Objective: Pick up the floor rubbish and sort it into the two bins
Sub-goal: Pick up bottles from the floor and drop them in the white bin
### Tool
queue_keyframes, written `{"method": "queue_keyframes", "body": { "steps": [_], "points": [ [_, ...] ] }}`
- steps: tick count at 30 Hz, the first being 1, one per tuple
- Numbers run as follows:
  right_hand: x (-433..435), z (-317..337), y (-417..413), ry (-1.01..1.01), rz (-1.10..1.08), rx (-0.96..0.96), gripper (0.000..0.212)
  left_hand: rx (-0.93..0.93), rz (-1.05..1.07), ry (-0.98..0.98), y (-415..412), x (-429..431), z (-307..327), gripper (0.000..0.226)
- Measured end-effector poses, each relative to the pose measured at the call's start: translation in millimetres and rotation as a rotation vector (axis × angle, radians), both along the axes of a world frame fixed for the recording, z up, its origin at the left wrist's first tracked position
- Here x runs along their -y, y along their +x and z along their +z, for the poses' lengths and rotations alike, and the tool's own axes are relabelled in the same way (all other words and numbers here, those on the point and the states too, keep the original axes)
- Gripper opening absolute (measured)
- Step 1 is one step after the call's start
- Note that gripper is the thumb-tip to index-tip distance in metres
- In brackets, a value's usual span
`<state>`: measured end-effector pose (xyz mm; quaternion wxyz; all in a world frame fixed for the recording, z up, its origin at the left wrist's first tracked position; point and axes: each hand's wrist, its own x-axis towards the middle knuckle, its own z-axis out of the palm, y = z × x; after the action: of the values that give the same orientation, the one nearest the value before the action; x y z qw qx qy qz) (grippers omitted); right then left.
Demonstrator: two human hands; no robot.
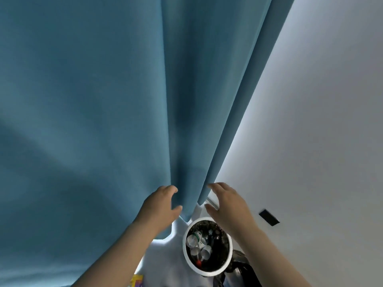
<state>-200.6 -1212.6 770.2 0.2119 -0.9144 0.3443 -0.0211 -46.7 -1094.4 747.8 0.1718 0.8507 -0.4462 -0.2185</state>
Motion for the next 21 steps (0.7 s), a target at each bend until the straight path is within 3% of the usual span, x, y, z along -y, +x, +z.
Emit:
{"method": "queue_keyframes", "body": {
  "steps": [11, 21],
  "points": [
    [-1.0, 24.9, 43.2, -0.010, 0.436, -0.030, 0.053, 0.055, 0.414, 0.033, -24.2, -46.5, 31.1, 0.046],
    [-60.2, 28.8, 82.1, -0.048, 0.825, -0.076, 0.053, 0.029, 0.781, 0.075, -53.0, -127.4, 41.2, 0.043]
  ]
}}
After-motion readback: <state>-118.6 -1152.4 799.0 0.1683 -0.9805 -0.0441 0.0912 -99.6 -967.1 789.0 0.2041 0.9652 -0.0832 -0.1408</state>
